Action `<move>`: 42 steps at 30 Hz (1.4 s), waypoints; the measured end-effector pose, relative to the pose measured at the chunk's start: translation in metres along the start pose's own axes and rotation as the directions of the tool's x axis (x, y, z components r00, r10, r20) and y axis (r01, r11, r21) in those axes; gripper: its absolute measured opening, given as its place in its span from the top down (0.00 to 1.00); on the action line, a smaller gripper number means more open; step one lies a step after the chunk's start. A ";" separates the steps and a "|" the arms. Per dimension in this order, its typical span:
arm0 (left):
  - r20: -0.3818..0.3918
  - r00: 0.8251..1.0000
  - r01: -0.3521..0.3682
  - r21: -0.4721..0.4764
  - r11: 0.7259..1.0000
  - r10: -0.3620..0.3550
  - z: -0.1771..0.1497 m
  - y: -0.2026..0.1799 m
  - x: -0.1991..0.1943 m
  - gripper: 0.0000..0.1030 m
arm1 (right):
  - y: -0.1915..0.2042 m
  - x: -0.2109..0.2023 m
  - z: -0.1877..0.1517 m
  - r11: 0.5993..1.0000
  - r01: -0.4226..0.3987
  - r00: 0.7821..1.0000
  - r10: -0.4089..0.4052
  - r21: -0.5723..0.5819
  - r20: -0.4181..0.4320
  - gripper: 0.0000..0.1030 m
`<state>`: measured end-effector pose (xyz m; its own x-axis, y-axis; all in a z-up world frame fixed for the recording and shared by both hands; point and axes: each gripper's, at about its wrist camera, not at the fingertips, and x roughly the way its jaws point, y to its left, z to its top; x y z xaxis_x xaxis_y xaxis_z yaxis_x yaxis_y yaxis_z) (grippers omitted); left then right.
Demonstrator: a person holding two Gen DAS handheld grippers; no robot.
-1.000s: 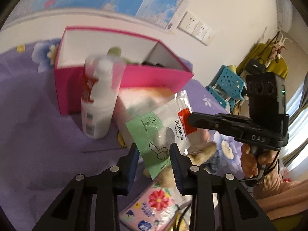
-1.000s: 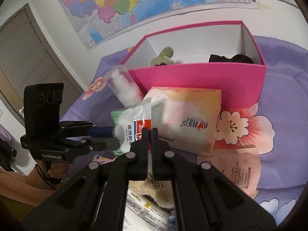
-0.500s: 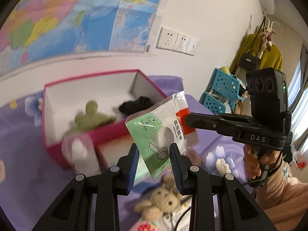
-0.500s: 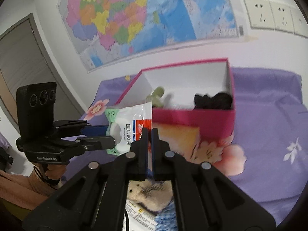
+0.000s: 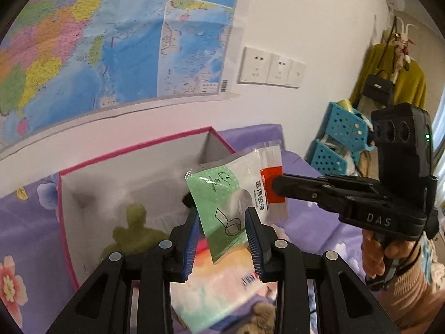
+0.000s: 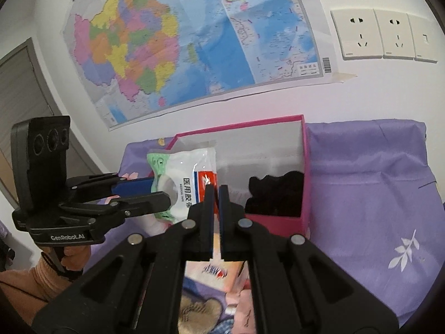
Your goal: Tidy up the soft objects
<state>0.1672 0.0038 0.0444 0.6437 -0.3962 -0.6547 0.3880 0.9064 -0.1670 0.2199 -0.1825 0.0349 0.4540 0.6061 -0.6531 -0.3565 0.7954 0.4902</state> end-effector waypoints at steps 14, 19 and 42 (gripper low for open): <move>-0.094 0.993 -0.073 -0.057 0.996 0.067 0.011 0.019 0.053 0.68 | -0.030 0.048 0.012 0.996 0.073 0.996 -0.070 0.045 -0.061 0.93; -0.121 0.988 -0.102 -0.056 0.993 0.094 0.008 0.021 0.062 0.67 | -0.034 0.059 0.008 0.987 0.148 0.986 -0.143 0.055 -0.084 0.82; 0.095 0.995 -0.019 0.001 1.000 0.019 -0.037 -0.003 -0.045 0.53 | 0.016 -0.038 -0.029 1.000 -0.002 1.000 0.002 -0.019 0.016 0.49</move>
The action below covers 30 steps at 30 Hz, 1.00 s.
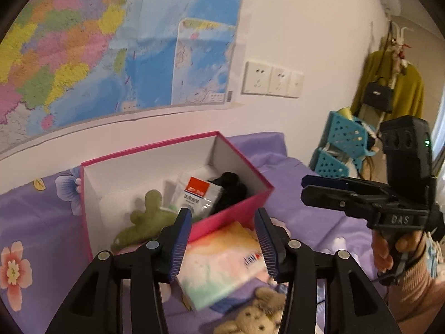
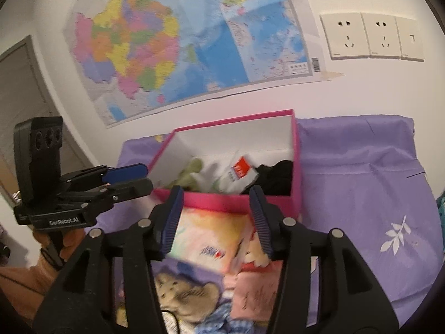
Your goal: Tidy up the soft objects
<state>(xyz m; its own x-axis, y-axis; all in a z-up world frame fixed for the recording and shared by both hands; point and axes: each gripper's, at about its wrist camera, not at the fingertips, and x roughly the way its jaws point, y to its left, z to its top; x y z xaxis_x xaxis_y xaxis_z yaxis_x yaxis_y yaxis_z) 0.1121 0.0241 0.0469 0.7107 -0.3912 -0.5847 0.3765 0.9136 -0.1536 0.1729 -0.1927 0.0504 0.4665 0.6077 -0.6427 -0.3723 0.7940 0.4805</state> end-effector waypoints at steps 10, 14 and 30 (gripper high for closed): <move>-0.021 0.999 0.028 -0.002 1.000 -0.028 -0.045 -0.007 -0.025 0.48 | 0.023 -0.019 -0.034 0.997 -0.038 0.998 0.035 -0.063 -0.048 0.41; -0.067 0.997 0.038 -0.026 0.999 -0.040 -0.067 -0.005 -0.020 0.46 | 0.021 -0.014 -0.053 0.998 -0.034 0.995 0.029 -0.052 -0.095 0.39; -0.234 0.969 0.062 -0.071 0.996 -0.077 -0.126 -0.003 0.008 0.45 | 0.026 0.028 -0.114 0.997 -0.005 0.969 -0.015 -0.078 -0.245 0.32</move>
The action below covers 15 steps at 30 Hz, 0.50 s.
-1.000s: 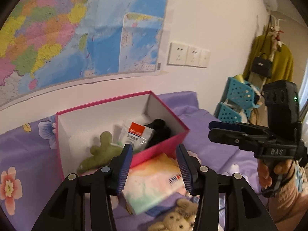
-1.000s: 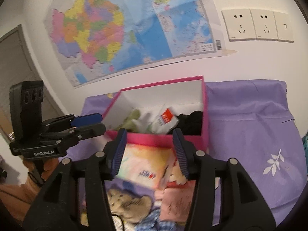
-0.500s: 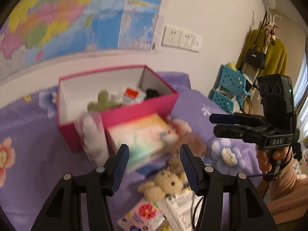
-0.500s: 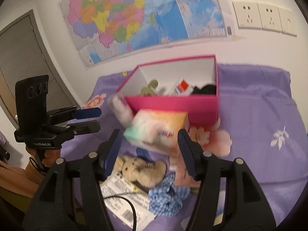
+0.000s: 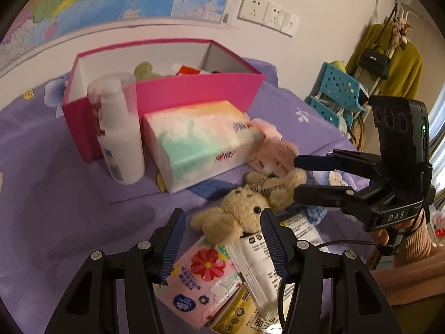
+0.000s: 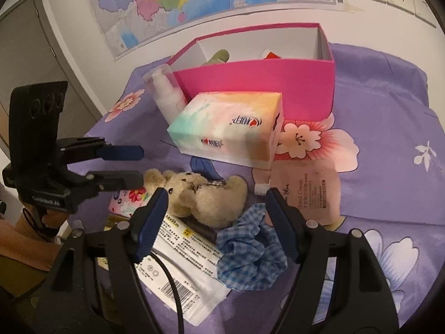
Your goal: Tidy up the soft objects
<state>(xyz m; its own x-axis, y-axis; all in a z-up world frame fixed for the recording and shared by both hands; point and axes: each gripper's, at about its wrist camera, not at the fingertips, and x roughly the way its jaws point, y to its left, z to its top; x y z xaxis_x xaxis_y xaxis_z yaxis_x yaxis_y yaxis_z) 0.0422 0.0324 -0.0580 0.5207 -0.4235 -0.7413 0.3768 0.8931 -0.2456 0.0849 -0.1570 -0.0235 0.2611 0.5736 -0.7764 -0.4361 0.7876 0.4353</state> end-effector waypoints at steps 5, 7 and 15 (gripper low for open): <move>-0.024 0.999 0.022 -0.019 1.000 -0.022 -0.004 0.004 0.006 0.45 | 0.004 0.008 0.001 1.000 -0.010 1.000 0.010 -0.012 -0.005 0.47; -0.031 0.999 0.032 -0.025 0.999 -0.033 -0.005 0.005 0.009 0.45 | 0.005 0.012 0.001 1.000 -0.006 1.000 0.005 -0.021 -0.015 0.58; -0.049 0.997 0.055 -0.036 0.998 -0.057 -0.008 0.005 0.017 0.49 | 0.002 0.013 -0.001 1.000 -0.010 1.000 0.010 0.007 -0.008 0.68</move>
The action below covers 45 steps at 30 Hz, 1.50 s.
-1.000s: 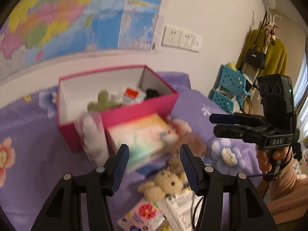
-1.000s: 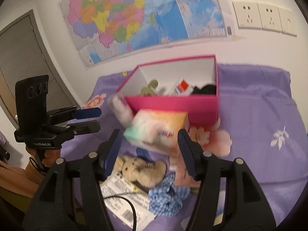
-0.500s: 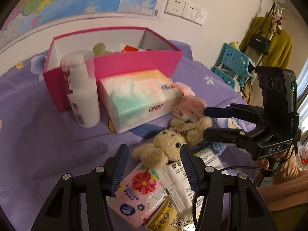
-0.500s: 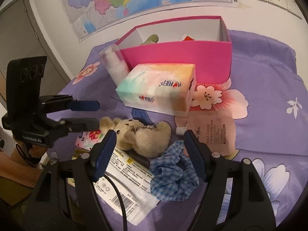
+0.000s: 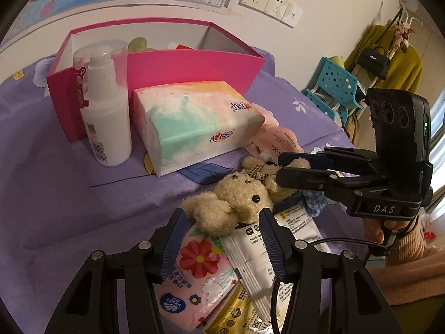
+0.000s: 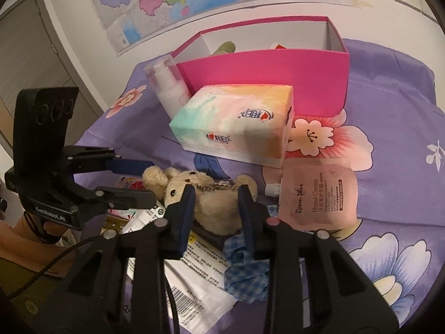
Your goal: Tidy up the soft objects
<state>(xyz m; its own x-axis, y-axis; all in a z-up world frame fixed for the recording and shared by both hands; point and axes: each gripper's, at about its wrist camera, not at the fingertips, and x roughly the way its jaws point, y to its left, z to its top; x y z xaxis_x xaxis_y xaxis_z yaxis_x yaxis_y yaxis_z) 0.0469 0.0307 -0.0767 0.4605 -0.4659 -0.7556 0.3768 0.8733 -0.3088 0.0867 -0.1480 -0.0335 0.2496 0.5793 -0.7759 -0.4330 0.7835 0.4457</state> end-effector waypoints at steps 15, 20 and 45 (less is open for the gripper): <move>-0.011 1.000 -0.020 0.008 1.000 0.020 0.003 -0.001 0.004 0.69 | -0.002 0.001 -0.005 1.000 -0.003 1.000 0.003 0.024 0.003 0.74; 0.005 1.000 0.001 0.021 1.000 -0.001 0.006 -0.008 0.001 0.71 | -0.001 -0.004 -0.001 1.000 0.002 1.000 -0.003 0.028 0.025 0.79; 0.169 0.985 -0.033 0.103 0.994 0.015 0.041 -0.030 -0.047 0.74 | 0.018 -0.057 0.038 0.999 0.005 0.980 0.004 -0.043 0.201 0.80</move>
<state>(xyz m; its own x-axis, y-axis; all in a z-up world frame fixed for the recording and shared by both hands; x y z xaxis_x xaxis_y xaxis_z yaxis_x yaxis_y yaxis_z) 0.0472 0.0202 -0.0080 0.5957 -0.4699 -0.6514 0.4424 0.8688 -0.2222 0.0978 -0.1581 0.0355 0.4169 0.6154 -0.6689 -0.4684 0.7761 0.4221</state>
